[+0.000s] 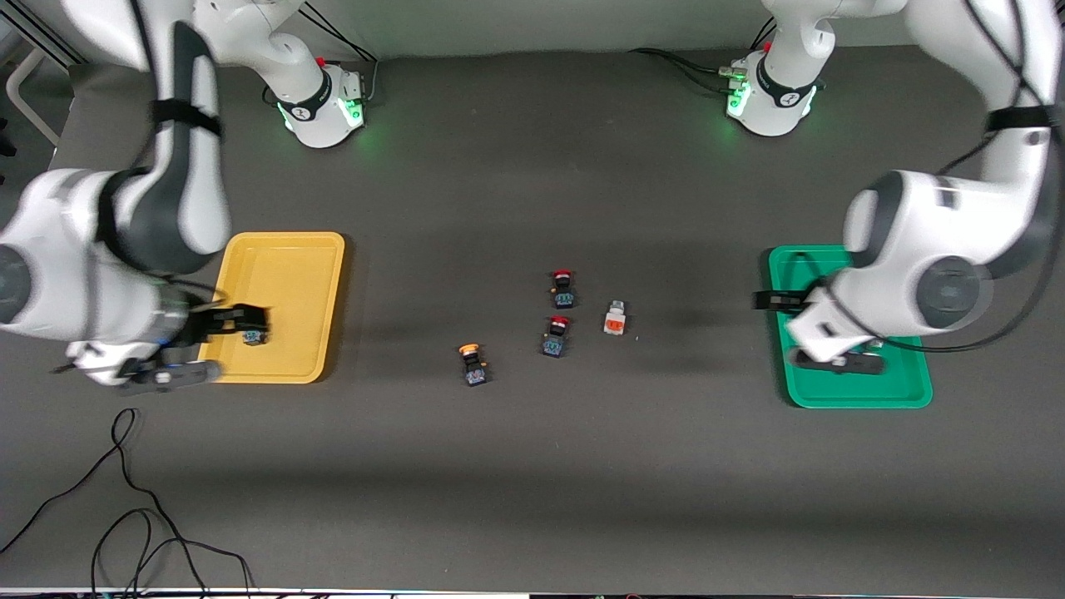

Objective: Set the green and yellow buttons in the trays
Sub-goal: 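Grasp the second yellow button with the right gripper while the left gripper grasps orange, then carry the yellow button to the yellow tray while the left gripper carries orange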

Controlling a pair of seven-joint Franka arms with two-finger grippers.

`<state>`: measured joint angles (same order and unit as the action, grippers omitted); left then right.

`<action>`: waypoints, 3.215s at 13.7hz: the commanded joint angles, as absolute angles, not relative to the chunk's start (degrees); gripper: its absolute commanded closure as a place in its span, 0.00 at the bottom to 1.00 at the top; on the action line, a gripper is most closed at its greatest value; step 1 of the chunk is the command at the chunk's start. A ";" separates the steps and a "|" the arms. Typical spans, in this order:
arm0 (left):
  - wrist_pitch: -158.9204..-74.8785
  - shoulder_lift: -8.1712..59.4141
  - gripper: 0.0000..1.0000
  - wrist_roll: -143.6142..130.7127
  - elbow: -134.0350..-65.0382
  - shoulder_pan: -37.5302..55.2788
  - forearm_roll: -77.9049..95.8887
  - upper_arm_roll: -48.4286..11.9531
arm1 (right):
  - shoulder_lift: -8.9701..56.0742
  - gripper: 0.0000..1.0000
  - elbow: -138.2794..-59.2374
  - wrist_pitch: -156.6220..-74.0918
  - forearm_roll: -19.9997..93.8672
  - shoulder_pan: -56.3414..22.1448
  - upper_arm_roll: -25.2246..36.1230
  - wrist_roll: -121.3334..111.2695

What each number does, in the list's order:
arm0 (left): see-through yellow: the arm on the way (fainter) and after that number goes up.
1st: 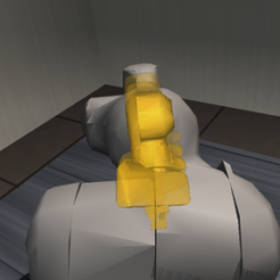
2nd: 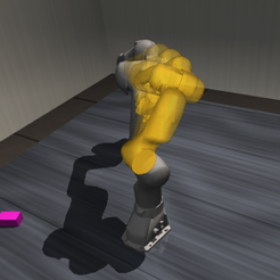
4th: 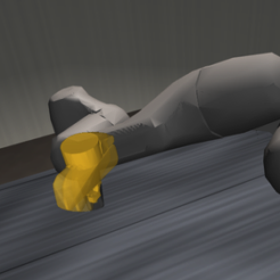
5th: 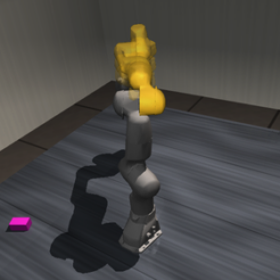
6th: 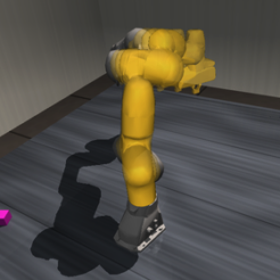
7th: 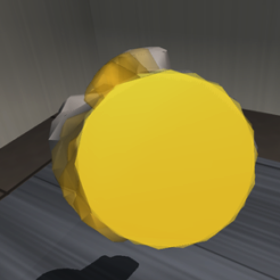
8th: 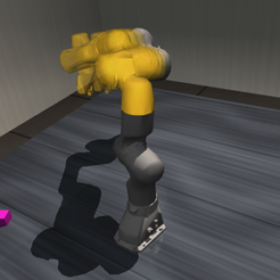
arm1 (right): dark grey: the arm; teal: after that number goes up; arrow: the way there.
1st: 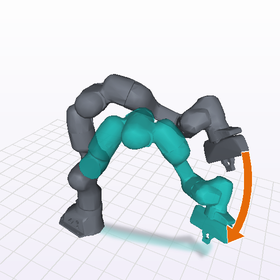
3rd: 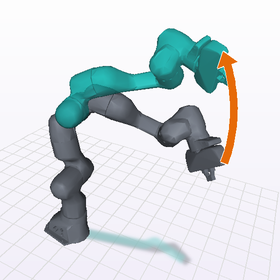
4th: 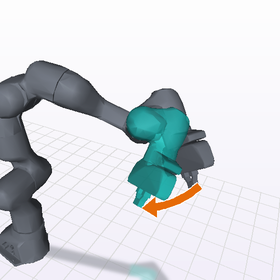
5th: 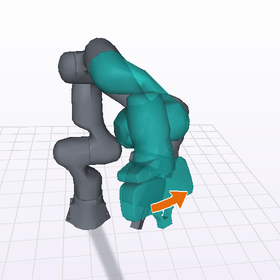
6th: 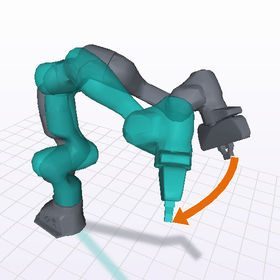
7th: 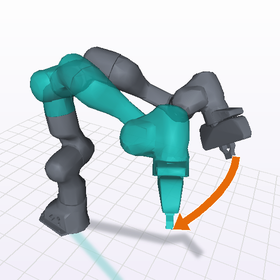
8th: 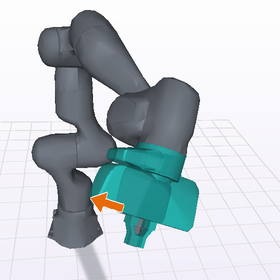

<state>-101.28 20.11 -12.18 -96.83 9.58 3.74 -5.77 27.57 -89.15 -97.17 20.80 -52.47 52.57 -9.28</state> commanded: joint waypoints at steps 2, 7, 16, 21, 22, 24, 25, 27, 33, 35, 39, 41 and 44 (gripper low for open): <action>-107.55 26.53 0.00 -25.45 -92.55 17.99 5.80 -4.66 | 32.68 0.00 -84.12 -102.03 22.06 -55.72 44.41 0.88; -122.93 35.40 0.00 -34.10 -92.72 26.36 5.54 -4.66 | 39.54 0.00 -80.95 -112.74 25.93 -55.55 35.87 2.46; -130.96 39.46 0.00 -34.01 -98.52 29.44 4.75 -4.57 | 49.20 0.00 -81.30 -126.90 31.62 -54.84 32.09 1.67; -130.96 39.46 0.09 -34.19 -98.88 30.06 4.66 -4.57 | 53.96 0.00 -81.30 -131.22 33.05 -54.84 31.55 2.11; -130.96 39.46 0.66 -34.02 -98.88 30.06 4.66 -4.57 | 54.14 0.00 -81.30 -131.22 33.05 -54.84 31.55 2.11; -130.00 38.94 1.00 -37.59 -98.88 29.88 4.75 -4.57 | 54.93 0.24 -81.30 -132.18 33.13 -54.76 31.38 2.46; -129.38 38.33 1.00 -38.66 -98.88 29.88 4.66 -4.57 | 55.02 0.48 -81.30 -132.36 33.13 -54.76 31.29 2.63; -125.01 35.96 1.00 -37.10 -98.27 29.27 4.66 -4.40 | 54.85 0.76 -81.30 -132.28 33.13 -54.76 31.29 3.07; -102.00 22.87 1.00 -26.74 -94.50 20.94 4.75 -3.60 | 51.34 0.90 -79.81 -126.06 33.05 -54.93 31.73 7.03; -92.76 21.10 1.00 -19.73 -90.63 16.20 4.57 -3.43 | 47.74 0.91 -79.02 -120.35 32.87 -54.84 32.08 8.43; -90.26 21.70 1.00 2.07 -89.56 3.19 2.11 -3.34 | 39.04 0.91 -78.48 -109.36 31.47 -55.63 34.44 16.42; -93.23 22.67 1.00 5.35 -91.39 1.06 -1.56 -3.34 | 35.96 0.91 -79.45 -105.31 27.53 -55.72 35.94 16.35; -106.38 22.85 1.00 13.17 -99.37 -2.97 -5.36 -3.25 | 28.33 0.95 -87.59 -103.18 19.71 -55.55 38.92 14.43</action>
<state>-99.15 23.68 9.31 -93.49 -1.33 -3.65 -2.58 34.55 -79.62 -102.91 23.80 -55.11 37.56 14.94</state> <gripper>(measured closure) 0.590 0.595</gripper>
